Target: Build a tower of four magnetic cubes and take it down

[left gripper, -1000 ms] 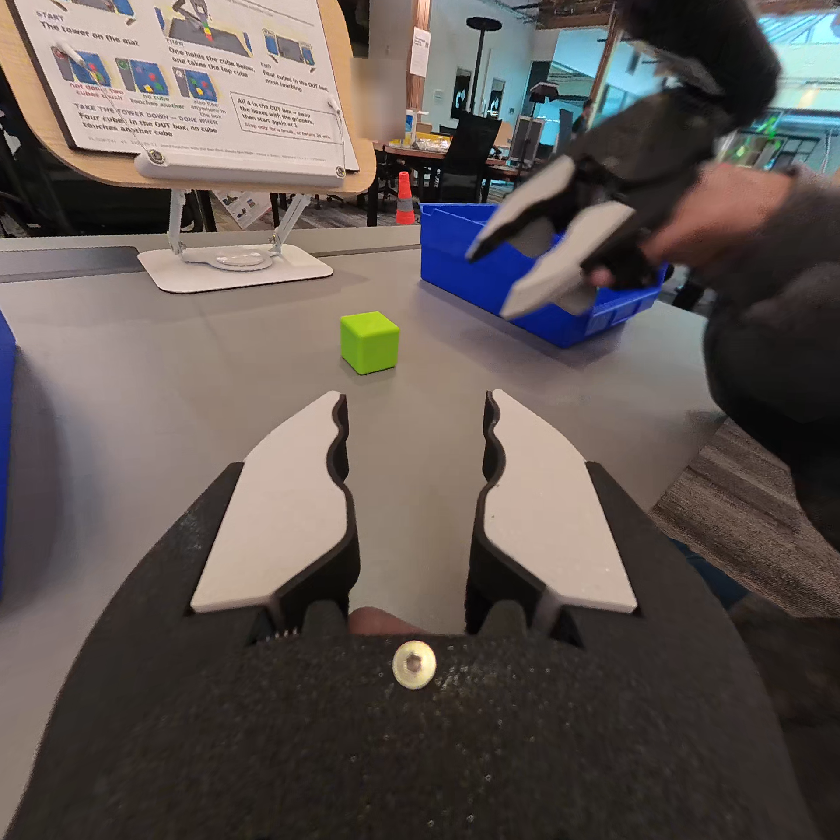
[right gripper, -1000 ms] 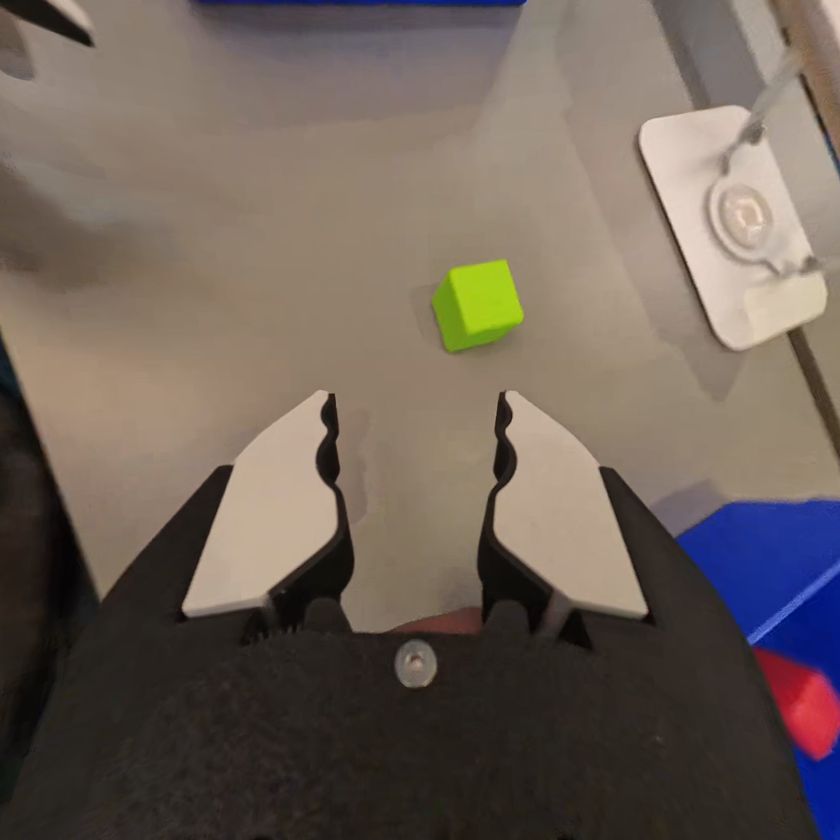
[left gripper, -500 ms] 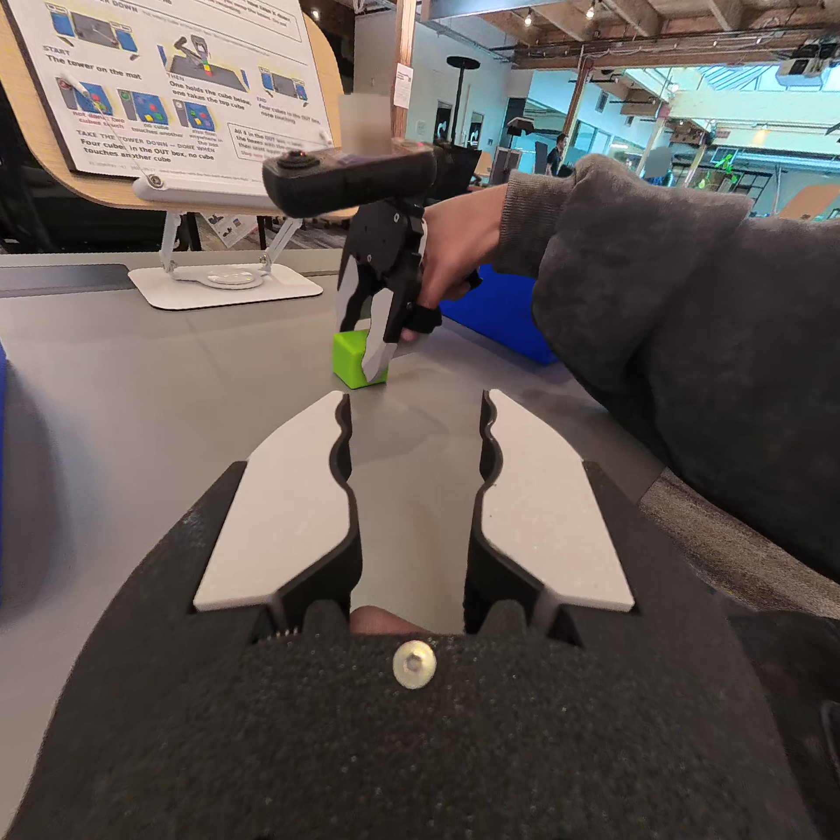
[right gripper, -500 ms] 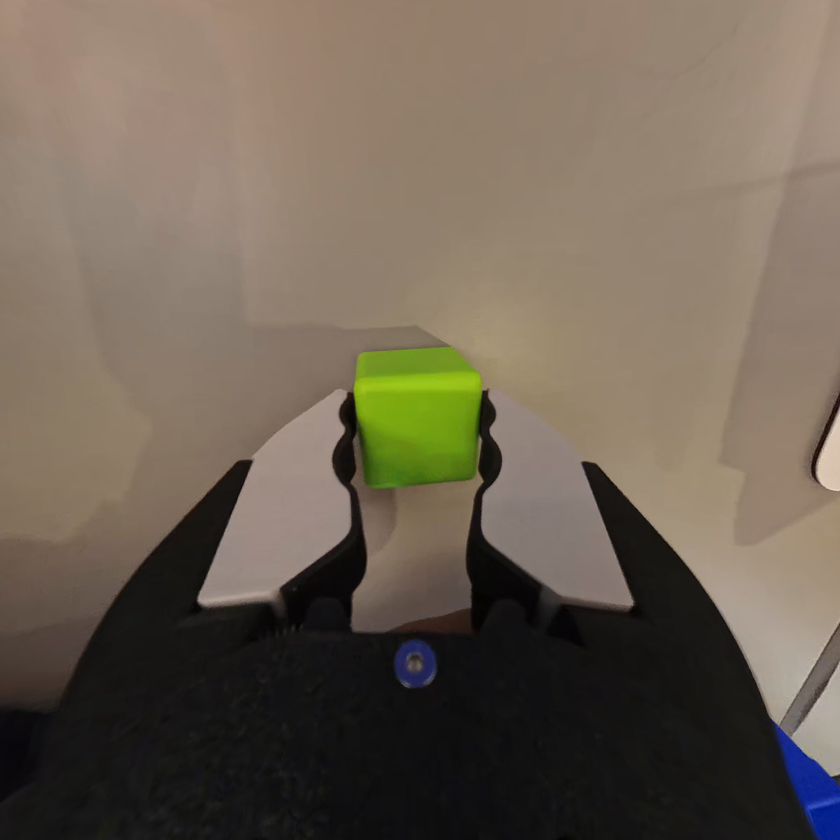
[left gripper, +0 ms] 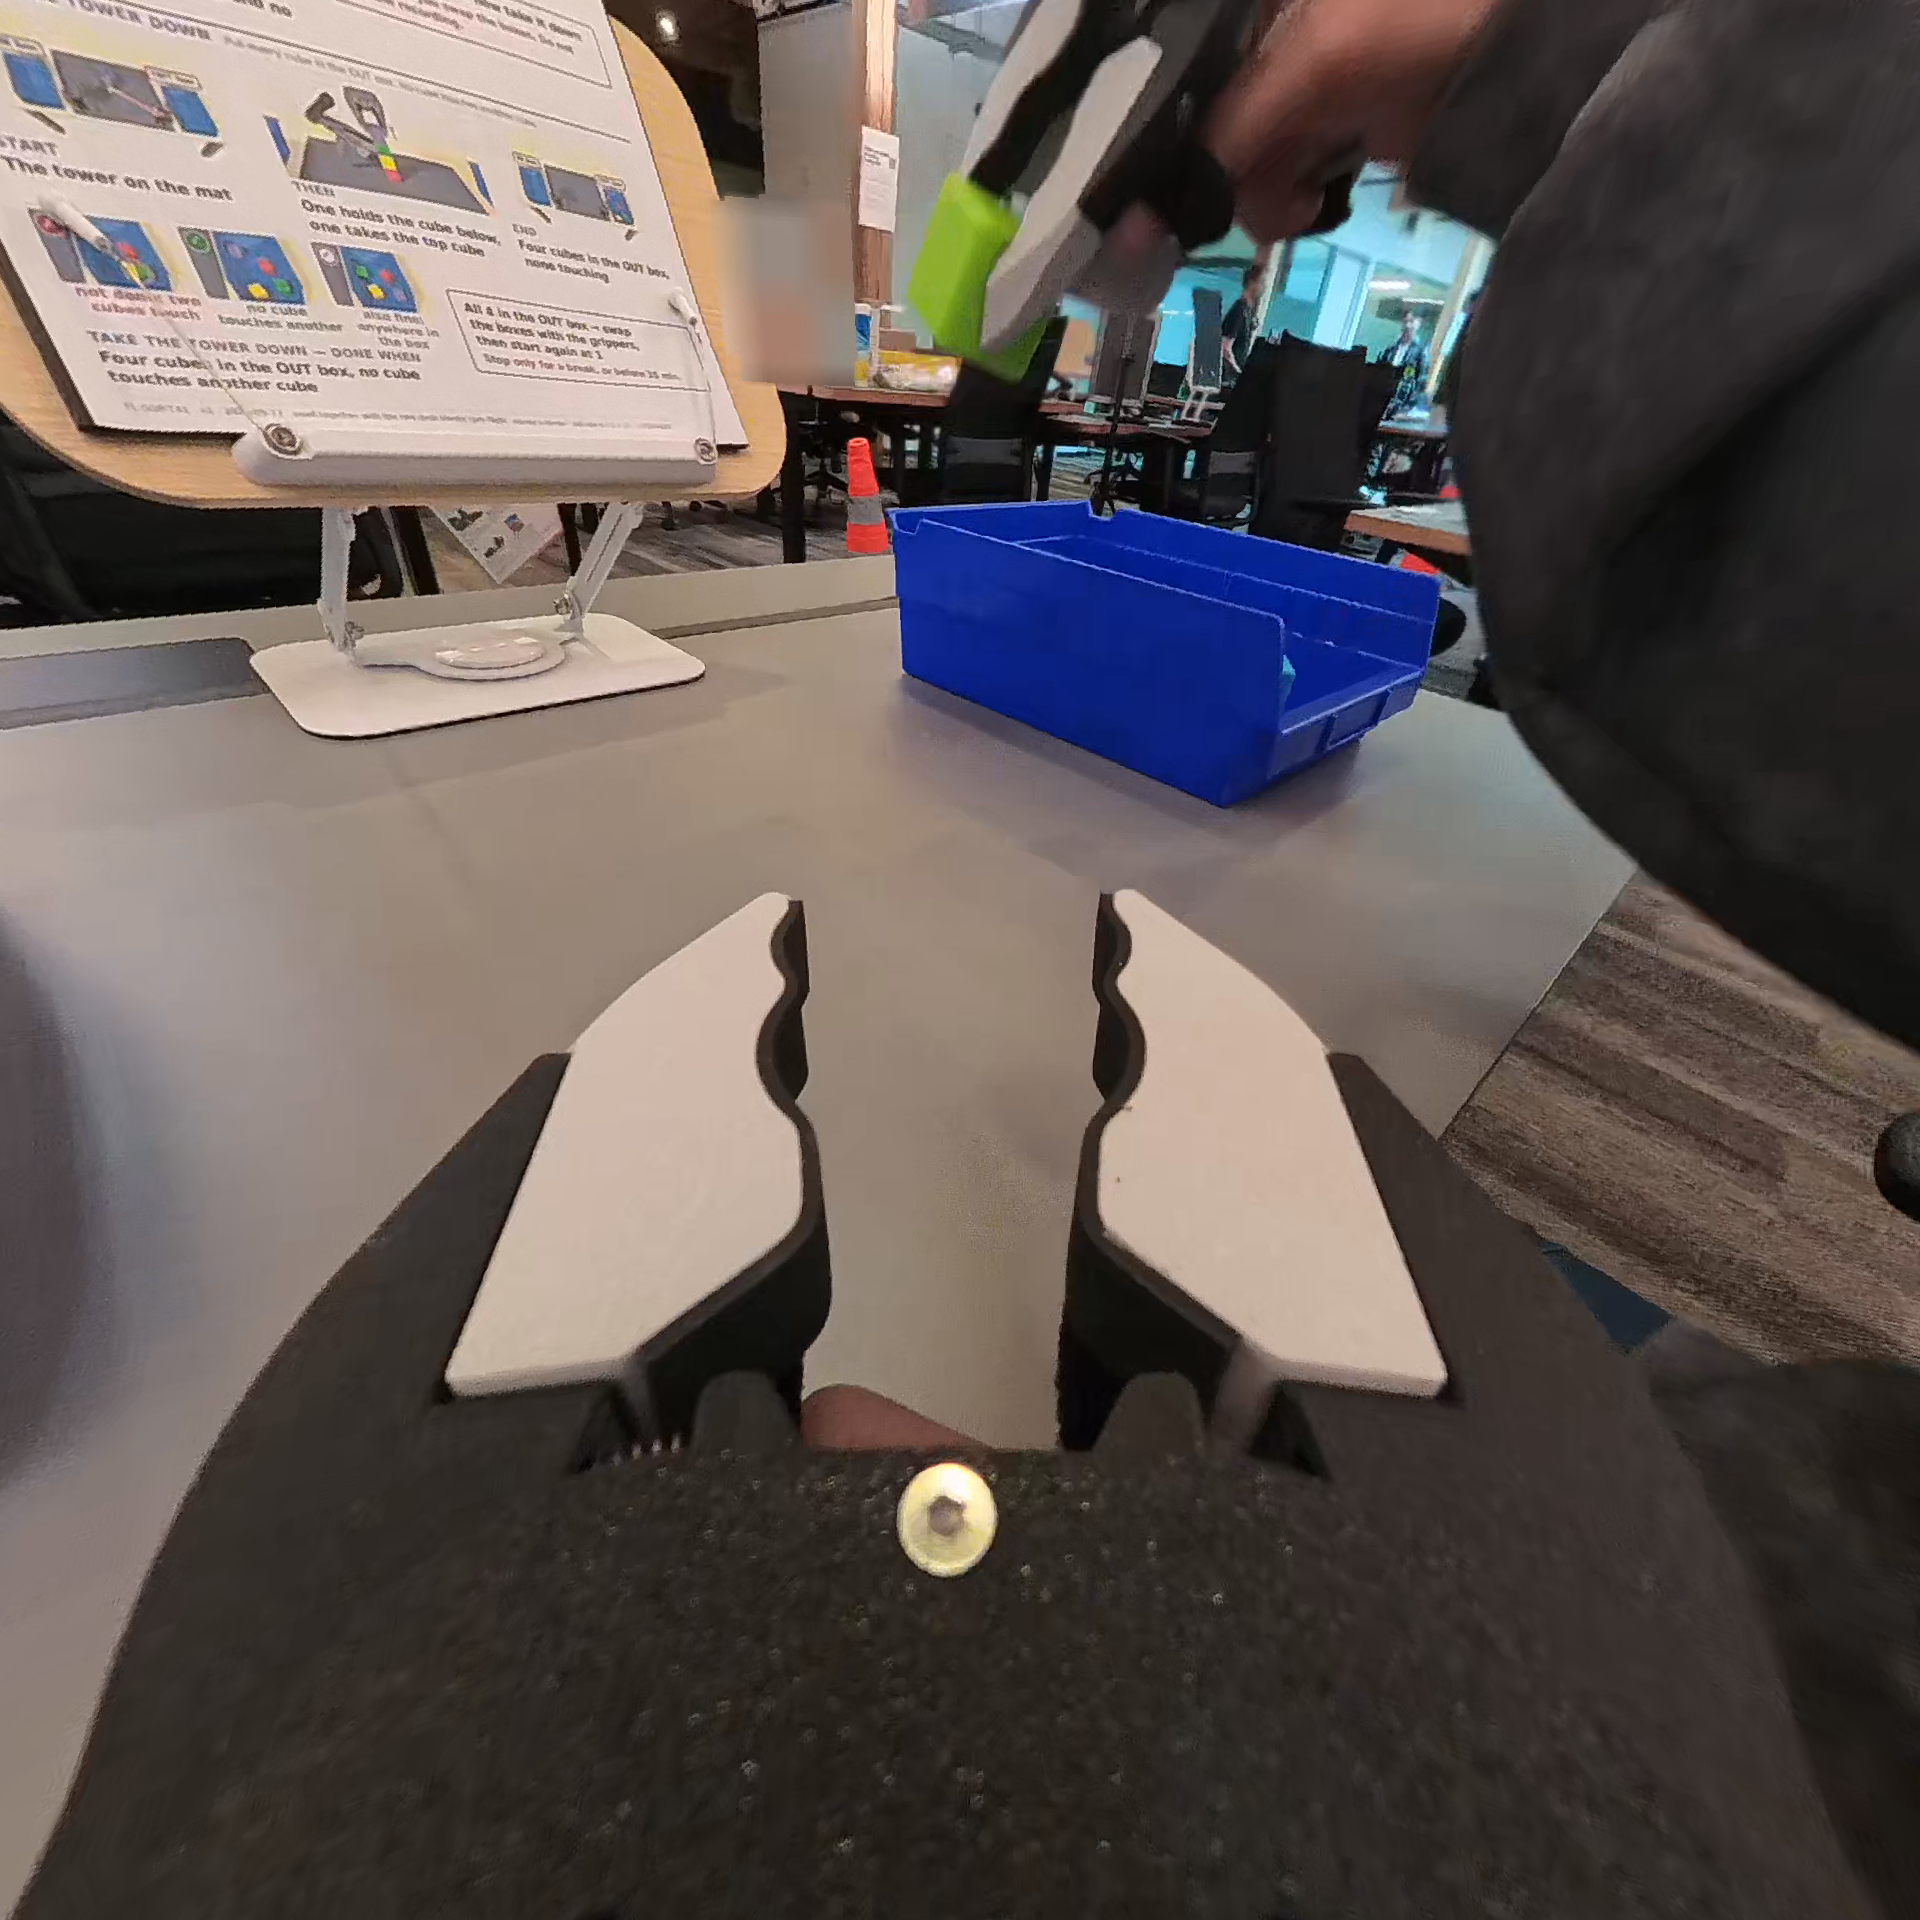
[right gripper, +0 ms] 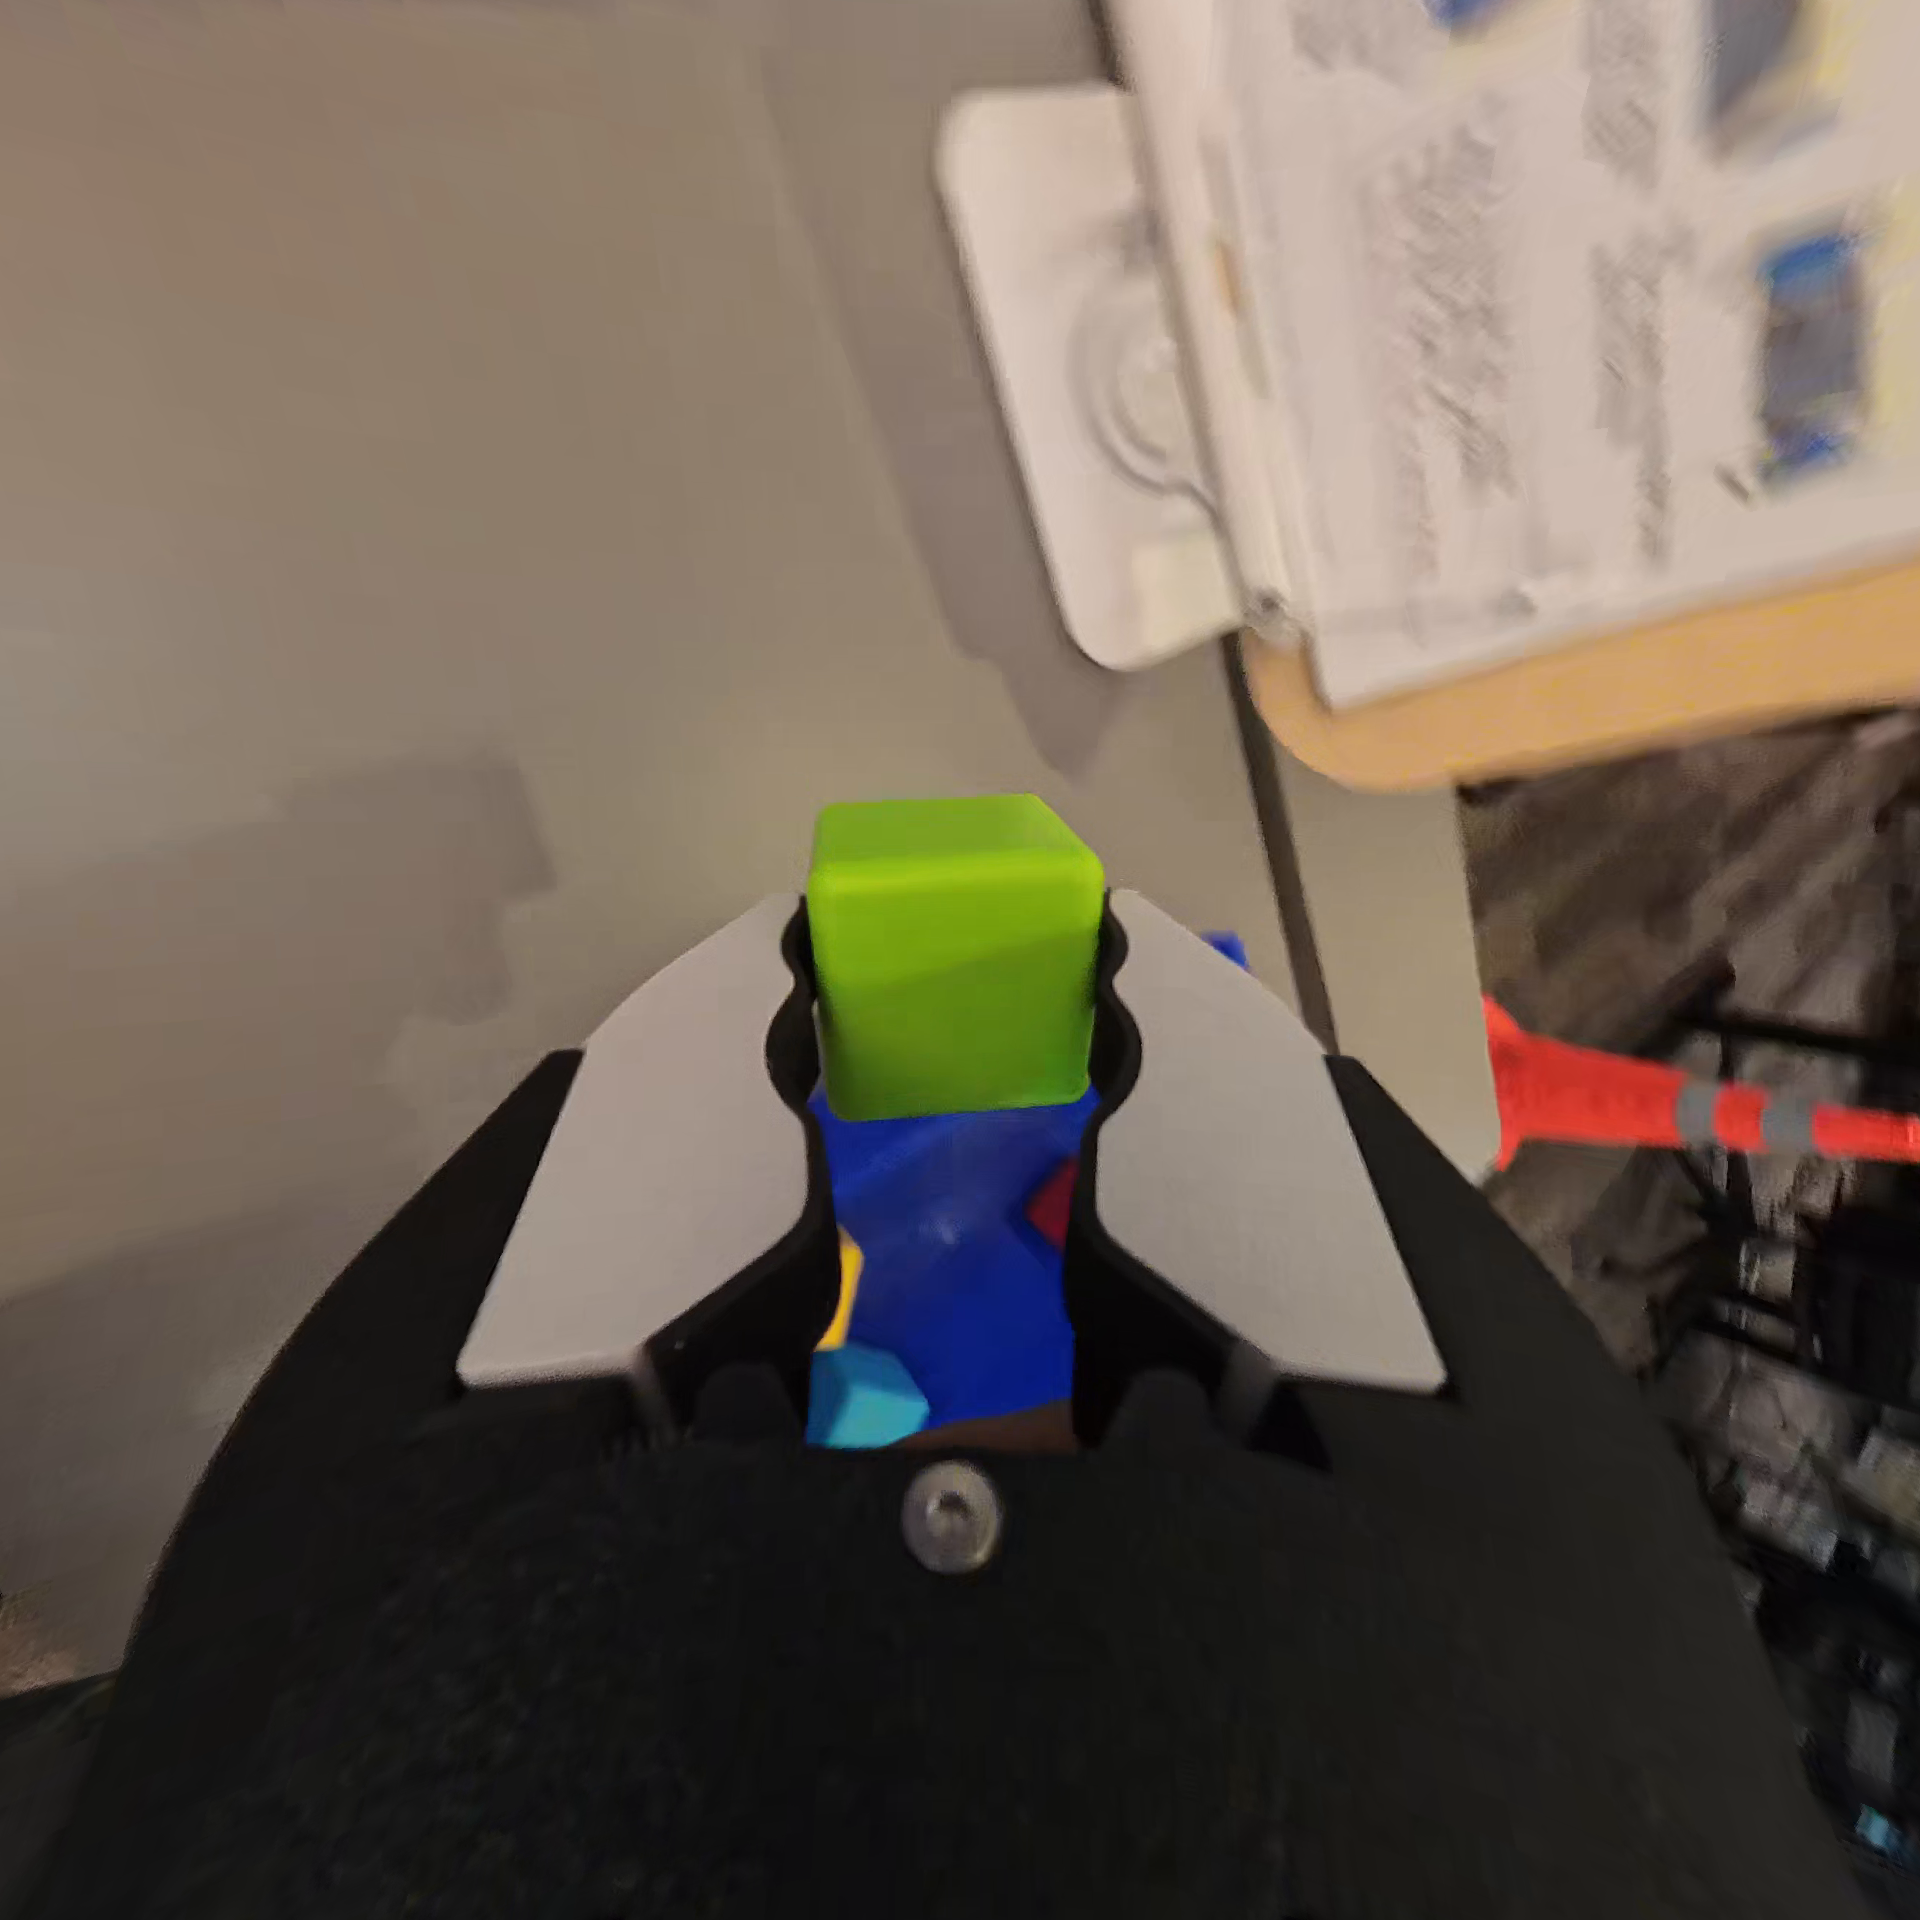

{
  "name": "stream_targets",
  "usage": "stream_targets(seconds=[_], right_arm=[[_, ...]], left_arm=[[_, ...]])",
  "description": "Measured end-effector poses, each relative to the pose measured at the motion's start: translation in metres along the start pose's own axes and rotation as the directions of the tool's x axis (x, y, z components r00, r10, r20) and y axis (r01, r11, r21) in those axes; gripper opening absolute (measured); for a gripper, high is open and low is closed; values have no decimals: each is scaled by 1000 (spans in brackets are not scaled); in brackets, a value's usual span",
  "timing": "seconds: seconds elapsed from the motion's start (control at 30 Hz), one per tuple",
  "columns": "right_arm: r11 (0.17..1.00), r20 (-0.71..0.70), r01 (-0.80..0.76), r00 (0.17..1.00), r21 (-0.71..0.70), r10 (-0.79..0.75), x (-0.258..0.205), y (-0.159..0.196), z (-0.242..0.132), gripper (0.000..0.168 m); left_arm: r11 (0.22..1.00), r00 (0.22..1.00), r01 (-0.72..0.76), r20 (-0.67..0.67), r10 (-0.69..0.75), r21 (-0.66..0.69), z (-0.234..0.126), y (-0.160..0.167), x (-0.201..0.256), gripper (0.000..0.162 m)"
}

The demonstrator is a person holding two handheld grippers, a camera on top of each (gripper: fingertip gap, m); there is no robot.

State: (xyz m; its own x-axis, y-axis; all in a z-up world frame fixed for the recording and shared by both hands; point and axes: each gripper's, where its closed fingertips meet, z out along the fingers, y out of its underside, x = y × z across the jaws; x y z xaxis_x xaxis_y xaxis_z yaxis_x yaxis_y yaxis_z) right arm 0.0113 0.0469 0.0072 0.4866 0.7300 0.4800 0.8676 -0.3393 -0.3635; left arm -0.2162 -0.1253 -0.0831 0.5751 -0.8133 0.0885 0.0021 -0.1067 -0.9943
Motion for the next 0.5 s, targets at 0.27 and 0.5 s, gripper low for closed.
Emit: stream_targets(seconds=[0.27,0.5], right_arm=[[900,30,-392,914,-191,404,80,122,46,50],[799,70,-492,836,-346,545,63,172,121,50]], left_arm=[[999,999,-43,-10,43,-23,7,4,7,53],[998,999,-53,-1,53,-33,9,6,5,53]])
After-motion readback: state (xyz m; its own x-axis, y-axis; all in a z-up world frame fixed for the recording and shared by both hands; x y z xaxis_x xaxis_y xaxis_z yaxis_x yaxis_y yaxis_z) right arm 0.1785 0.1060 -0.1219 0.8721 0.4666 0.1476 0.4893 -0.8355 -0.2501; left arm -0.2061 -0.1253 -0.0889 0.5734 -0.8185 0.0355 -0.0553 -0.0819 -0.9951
